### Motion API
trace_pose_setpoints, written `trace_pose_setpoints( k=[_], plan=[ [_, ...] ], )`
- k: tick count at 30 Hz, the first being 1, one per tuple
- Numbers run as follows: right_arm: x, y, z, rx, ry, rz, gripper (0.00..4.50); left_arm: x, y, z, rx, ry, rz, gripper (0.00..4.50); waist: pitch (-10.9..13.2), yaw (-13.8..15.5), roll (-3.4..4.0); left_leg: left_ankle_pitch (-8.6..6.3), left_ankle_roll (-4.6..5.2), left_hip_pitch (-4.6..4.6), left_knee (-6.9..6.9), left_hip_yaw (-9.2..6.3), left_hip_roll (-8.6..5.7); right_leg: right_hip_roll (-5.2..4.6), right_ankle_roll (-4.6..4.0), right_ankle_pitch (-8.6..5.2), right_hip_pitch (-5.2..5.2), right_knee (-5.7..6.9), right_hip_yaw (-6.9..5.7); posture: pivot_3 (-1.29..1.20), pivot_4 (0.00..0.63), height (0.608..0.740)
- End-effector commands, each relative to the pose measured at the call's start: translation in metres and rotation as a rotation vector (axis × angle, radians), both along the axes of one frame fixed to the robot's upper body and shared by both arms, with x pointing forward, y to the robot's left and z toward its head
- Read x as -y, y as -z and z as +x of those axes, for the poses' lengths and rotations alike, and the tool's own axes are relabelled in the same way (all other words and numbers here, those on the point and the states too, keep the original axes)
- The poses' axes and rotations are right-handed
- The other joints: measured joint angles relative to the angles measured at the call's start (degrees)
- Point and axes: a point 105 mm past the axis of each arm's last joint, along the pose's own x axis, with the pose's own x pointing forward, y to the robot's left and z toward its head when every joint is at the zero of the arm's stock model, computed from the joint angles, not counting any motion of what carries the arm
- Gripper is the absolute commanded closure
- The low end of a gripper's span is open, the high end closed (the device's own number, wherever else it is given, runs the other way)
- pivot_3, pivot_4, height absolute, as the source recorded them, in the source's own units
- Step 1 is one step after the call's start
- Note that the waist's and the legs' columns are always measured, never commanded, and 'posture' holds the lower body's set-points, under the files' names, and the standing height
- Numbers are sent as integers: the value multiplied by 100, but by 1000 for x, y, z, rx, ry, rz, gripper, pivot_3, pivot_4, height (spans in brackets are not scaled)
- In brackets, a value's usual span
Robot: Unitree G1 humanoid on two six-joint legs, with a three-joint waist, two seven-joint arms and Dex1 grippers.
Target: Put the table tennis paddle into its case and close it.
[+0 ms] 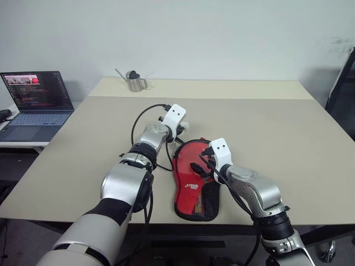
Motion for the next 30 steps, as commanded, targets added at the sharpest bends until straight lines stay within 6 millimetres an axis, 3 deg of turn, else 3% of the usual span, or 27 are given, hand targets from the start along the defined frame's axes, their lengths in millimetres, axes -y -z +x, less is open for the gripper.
trace_pose_setpoints(
  k=[1,14,21,30],
  plan=[
    [2,44,-18,-188,10,-49,0,16,-36,6,135,21,12,4478,0,-10,0,0,0,0,-1,0,0,0,0,0,0,0,0,0,150,740],
    [-13,65,-53,-262,25,-48,0,65,-47,-1,305,115,194,4479,-36,-13,-30,0,0,5,0,0,0,1,3,-1,5,0,1,0,150,740],
    [-18,72,-74,-299,48,-33,0,112,-66,-15,435,229,253,4479,-58,-5,-57,0,-1,6,-1,0,0,0,5,-2,10,-8,1,0,150,740],
    [-16,73,-84,-311,72,-32,0,165,-84,-39,579,371,307,4479,-59,65,-58,0,-1,5,-3,-1,-3,-1,7,-3,11,-17,0,0,150,740]
  ],
)
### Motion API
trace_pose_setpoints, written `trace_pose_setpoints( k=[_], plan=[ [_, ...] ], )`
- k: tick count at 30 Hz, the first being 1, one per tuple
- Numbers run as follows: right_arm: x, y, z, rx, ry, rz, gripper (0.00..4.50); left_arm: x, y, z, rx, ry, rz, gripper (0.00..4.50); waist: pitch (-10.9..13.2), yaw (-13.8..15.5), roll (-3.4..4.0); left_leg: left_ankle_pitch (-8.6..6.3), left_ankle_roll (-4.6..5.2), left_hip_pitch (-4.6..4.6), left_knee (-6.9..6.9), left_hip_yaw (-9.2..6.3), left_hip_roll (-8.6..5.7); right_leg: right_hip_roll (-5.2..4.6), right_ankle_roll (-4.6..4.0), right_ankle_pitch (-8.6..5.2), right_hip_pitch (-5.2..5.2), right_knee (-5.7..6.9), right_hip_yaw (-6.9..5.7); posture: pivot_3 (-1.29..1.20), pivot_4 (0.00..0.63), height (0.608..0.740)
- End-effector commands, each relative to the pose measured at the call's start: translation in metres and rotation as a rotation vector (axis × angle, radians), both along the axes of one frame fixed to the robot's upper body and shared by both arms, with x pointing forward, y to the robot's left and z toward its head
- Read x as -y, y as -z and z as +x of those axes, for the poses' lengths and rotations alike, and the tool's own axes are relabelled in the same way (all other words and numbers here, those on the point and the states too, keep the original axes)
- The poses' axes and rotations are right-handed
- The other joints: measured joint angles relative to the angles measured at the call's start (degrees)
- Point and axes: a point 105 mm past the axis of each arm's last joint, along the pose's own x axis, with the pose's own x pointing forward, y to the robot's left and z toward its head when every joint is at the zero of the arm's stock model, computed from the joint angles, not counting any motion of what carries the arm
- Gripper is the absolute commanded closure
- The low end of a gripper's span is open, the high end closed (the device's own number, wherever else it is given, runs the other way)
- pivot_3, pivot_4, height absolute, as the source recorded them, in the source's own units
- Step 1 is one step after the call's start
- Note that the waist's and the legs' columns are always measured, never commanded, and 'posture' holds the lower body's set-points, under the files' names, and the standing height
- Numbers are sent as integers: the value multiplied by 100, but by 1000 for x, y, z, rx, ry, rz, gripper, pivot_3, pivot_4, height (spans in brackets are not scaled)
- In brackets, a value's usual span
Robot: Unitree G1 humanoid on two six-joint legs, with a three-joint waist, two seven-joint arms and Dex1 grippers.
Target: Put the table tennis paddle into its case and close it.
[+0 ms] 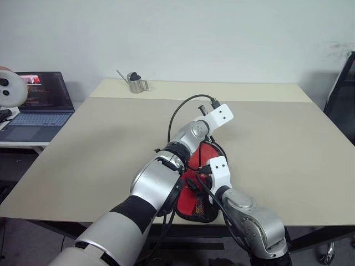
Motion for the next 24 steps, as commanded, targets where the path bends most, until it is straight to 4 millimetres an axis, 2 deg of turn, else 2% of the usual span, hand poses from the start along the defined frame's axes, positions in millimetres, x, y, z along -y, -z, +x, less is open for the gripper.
trace_pose_setpoints(
  k=[1,4,6,12,16,22,24],
  plan=[
    [-2,63,-29,-293,-40,-89,0,51,-49,-22,183,169,-10,4479,0,30,0,0,0,0,0,0,0,0,0,0,0,-3,0,0,150,740],
    [-2,62,-29,-292,-37,-90,0,65,-42,-31,160,217,-10,4479,0,55,0,0,0,-1,-3,0,-1,-1,0,0,1,-8,0,0,150,740],
    [-2,61,-28,-290,-36,-88,0,68,-27,-35,115,246,25,4479,0,57,0,0,0,-1,-4,0,-1,0,0,0,0,-7,0,0,150,740],
    [-6,58,-24,-283,-45,-80,0,56,23,-38,-30,274,137,4479,-11,62,3,0,0,0,-8,1,-1,-1,0,0,3,-16,0,0,150,740],
    [-6,58,-23,-281,-52,-82,0,45,33,-34,-74,250,124,3072,-23,28,4,0,0,1,-10,0,0,0,0,0,4,-15,0,0,150,740],
    [-7,56,-17,-270,-74,-91,0,37,18,-28,-104,240,30,903,-32,-44,3,-1,1,18,-8,1,0,0,1,0,23,-16,1,0,150,740],
    [-6,55,-14,-263,-82,-94,0,30,7,-22,-95,228,-12,903,-32,-79,3,-1,1,33,-9,1,0,0,1,0,36,-18,2,0,150,740]
  ],
)
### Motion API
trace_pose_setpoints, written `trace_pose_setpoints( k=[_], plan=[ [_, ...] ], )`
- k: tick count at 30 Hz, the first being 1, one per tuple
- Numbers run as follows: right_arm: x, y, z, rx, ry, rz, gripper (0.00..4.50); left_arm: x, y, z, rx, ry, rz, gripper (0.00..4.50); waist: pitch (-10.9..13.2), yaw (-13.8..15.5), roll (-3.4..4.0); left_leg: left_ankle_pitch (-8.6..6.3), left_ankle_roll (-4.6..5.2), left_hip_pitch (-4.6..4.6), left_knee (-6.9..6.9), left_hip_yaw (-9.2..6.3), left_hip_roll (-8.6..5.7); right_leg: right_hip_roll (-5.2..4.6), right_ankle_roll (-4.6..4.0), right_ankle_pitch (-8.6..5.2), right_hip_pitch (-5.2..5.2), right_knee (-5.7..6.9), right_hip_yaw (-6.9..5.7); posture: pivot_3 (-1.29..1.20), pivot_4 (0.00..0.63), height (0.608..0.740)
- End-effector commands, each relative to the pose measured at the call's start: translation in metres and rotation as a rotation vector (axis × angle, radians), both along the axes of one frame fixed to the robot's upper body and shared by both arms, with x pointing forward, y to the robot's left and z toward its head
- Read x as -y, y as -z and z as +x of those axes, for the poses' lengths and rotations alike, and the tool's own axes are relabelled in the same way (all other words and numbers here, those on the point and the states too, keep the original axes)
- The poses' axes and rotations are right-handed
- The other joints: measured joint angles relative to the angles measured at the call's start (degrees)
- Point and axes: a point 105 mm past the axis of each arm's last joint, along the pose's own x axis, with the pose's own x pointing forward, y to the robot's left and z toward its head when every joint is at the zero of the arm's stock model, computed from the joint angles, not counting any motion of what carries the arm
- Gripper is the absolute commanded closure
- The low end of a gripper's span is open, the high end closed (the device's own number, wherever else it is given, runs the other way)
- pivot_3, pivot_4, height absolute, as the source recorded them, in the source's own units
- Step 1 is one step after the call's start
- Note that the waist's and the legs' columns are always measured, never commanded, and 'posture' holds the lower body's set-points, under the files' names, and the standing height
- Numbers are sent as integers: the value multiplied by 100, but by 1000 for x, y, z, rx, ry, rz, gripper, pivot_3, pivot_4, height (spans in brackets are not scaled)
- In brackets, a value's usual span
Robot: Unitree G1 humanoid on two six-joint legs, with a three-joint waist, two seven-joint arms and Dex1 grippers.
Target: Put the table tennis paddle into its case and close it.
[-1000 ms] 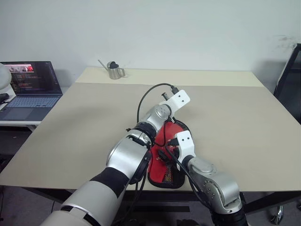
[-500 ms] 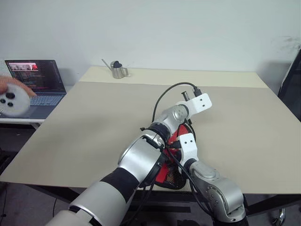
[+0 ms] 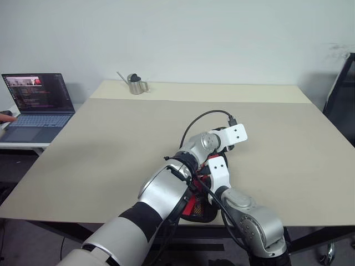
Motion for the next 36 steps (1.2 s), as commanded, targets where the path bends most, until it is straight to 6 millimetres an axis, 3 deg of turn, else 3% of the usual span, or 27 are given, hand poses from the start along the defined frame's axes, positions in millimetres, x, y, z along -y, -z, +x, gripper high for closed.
trace_pose_setpoints(
  k=[1,8,14,17,19,23,24,28,31,33,36],
  plan=[
    [0,51,-14,-232,-52,-79,0,2,-39,5,57,19,-119,903,0,-40,0,0,0,7,-1,2,0,0,0,0,4,0,3,0,150,740],
    [10,43,-1,-203,-61,-86,0,-56,-95,29,94,-64,-319,903,1,-164,-1,1,0,47,-4,4,3,3,1,0,35,0,10,0,150,740],
    [24,15,7,-141,-81,-30,0,-119,-112,31,25,-26,-502,903,3,-153,1,1,0,46,-6,6,4,2,2,0,37,-5,10,0,150,740],
    [24,-6,6,-85,-135,24,0,-145,-114,21,-76,50,-626,903,5,-135,2,1,0,39,-12,5,7,1,1,0,37,-17,6,0,150,740],
    [22,-32,0,-23,-217,87,0,-168,-113,4,-124,121,-673,903,15,-145,11,1,0,25,-14,3,9,1,0,1,30,-25,3,0,150,740],
    [28,-71,-12,67,-360,137,0,-194,-99,-30,-190,135,-668,903,29,-151,24,0,-1,-24,-15,-5,21,2,-27,17,-14,-27,-4,0,150,740],
    [33,-81,-15,88,-392,138,0,-197,-92,-40,-216,132,-651,903,32,-150,27,1,-1,-37,-14,-12,21,2,-29,18,-26,-24,-10,0,150,740],
    [62,-109,-14,149,-430,101,0,-200,-63,-73,-289,113,-559,24,36,-113,33,0,-1,-43,-16,-20,22,1,-35,16,-33,-21,-19,0,150,740],
    [86,-126,-10,187,-426,39,0,-193,-43,-92,-324,148,-457,24,42,-41,40,0,0,-42,-12,-22,19,1,-35,15,-29,-21,-25,0,150,740],
    [98,-134,-11,200,-442,-11,0,-186,-33,-99,-334,184,-402,24,49,4,48,0,0,-40,-9,-16,15,0,-30,12,-28,-23,-18,0,150,740],
    [112,-135,-6,193,-434,-65,0,-174,-29,-93,-294,204,-390,24,53,42,50,1,2,-40,-2,-12,16,2,-12,5,-26,-31,-15,0,150,740]
  ],
)
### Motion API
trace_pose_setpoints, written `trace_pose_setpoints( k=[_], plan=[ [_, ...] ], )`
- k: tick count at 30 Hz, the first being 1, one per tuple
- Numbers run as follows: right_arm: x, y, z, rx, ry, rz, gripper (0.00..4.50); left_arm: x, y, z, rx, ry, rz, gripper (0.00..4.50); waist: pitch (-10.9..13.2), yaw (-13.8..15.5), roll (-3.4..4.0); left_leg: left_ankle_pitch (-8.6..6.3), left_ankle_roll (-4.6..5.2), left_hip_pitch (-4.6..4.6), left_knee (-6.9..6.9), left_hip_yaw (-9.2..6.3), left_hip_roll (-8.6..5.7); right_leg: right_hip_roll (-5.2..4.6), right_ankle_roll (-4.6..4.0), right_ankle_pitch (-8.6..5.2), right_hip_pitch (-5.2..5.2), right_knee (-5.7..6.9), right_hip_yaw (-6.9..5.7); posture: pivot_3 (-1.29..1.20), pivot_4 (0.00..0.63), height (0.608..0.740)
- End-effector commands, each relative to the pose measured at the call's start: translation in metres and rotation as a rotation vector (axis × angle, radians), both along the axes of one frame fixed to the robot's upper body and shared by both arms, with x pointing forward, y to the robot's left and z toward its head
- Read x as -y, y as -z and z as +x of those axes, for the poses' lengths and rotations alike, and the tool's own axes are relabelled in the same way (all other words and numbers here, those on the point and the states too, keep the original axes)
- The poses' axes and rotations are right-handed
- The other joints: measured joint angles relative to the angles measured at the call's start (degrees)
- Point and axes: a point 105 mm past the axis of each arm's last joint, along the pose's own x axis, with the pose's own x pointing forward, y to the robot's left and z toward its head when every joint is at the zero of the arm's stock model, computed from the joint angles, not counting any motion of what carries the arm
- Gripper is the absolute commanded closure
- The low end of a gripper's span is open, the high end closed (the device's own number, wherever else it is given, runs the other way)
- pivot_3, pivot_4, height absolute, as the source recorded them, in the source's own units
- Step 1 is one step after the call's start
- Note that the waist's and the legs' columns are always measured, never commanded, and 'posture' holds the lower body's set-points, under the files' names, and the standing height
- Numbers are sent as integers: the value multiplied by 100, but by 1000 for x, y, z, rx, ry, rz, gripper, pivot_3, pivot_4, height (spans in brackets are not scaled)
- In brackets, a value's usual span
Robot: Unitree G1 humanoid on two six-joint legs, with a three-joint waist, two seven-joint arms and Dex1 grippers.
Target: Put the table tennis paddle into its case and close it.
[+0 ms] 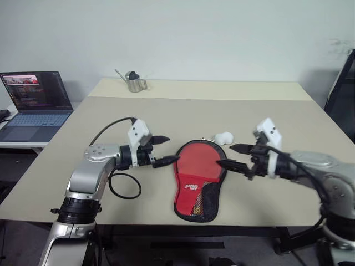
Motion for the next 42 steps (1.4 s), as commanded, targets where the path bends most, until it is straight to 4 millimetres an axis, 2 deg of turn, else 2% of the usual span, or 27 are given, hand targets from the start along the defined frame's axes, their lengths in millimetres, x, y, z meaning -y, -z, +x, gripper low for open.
trace_pose_setpoints(
  k=[1,5,11,15,21,24,28,33,39,42],
  plan=[
    [7,-10,2,47,-24,-19,0,19,-11,5,115,45,3,24,1,7,1,0,0,1,2,1,1,1,3,3,3,-6,2,0,150,740],
    [22,-7,15,72,47,-68,0,42,2,13,106,112,0,24,0,9,1,0,2,1,11,16,0,0,17,13,12,-23,17,0,150,740],
    [28,-6,37,120,142,-59,0,54,37,26,40,127,40,24,1,-27,2,-1,4,1,5,26,0,0,3,24,6,-25,24,0,150,740],
    [29,-9,66,159,235,-49,0,57,53,30,9,124,44,24,4,-45,5,-1,4,-1,3,28,-1,0,-6,29,0,-22,27,0,150,740],
    [25,-8,118,135,393,43,0,65,53,31,11,131,25,24,5,-36,7,0,4,-1,5,28,-1,0,-9,32,0,-19,26,0,150,740],
    [23,7,145,112,463,43,0,66,52,31,17,131,22,24,5,-30,8,0,4,-1,4,28,-2,-1,-9,32,0,-19,25,0,150,740],
    [18,25,171,64,548,79,0,66,53,27,19,133,21,24,7,-27,10,0,3,-1,-4,28,-3,-4,-11,33,-4,-16,24,0,150,740],
    [16,48,183,28,591,64,0,61,53,22,20,123,26,24,11,-36,17,0,3,-2,-11,29,-1,-4,-14,34,-8,-15,23,0,150,740],
    [9,73,180,-37,571,43,0,54,51,20,20,100,34,24,11,-45,19,0,3,0,-7,29,0,-4,-15,34,-8,-6,25,0,150,740],
    [3,79,179,-58,554,50,0,54,52,19,18,97,35,24,11,-52,19,0,2,3,0,28,0,-2,-15,34,-8,8,24,0,150,740]
  ],
)
